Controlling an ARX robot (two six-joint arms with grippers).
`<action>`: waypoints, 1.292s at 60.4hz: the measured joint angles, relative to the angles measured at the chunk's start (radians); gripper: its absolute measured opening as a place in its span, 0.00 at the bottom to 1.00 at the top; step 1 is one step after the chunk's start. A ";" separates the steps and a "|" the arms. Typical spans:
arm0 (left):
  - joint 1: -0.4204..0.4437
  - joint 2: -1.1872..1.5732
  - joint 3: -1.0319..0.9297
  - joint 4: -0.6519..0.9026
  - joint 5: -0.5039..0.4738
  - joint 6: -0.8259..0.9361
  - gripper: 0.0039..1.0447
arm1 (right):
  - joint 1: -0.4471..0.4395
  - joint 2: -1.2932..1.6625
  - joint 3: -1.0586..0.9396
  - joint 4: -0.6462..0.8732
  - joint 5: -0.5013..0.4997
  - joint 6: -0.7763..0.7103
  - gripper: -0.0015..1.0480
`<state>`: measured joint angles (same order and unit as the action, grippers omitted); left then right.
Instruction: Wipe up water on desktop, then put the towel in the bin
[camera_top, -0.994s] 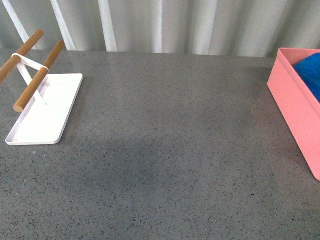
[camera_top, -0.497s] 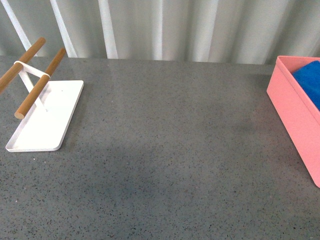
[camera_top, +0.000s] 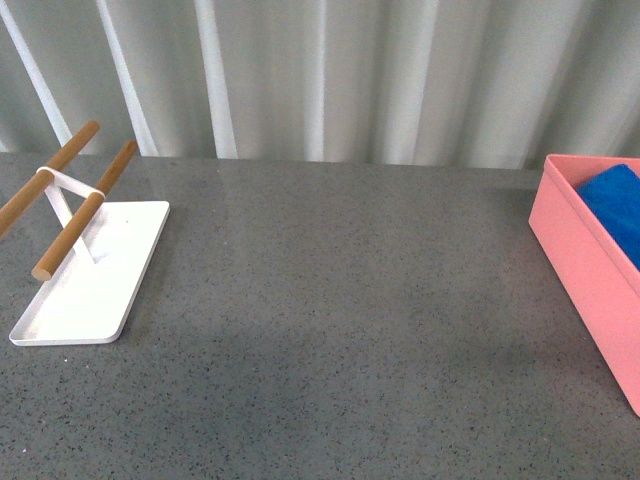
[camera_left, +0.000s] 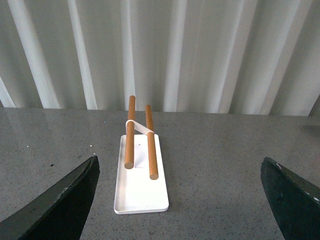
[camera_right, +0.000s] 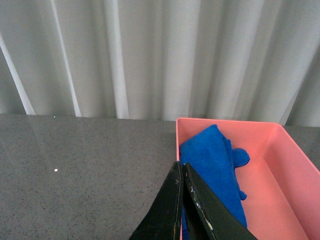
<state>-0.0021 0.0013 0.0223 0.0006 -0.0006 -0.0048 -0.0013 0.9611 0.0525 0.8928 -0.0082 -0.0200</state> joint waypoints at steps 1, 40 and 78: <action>0.000 0.000 0.000 0.000 0.000 0.000 0.94 | 0.000 -0.016 -0.004 -0.013 0.000 0.000 0.03; 0.000 0.000 0.000 0.000 0.000 0.000 0.94 | 0.000 -0.528 -0.027 -0.460 0.004 0.005 0.03; 0.000 0.000 0.000 0.000 0.000 0.000 0.94 | 0.000 -0.775 -0.028 -0.703 0.005 0.010 0.03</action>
<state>-0.0021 0.0013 0.0223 0.0006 -0.0006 -0.0048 -0.0013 0.1864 0.0242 0.1898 -0.0036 -0.0105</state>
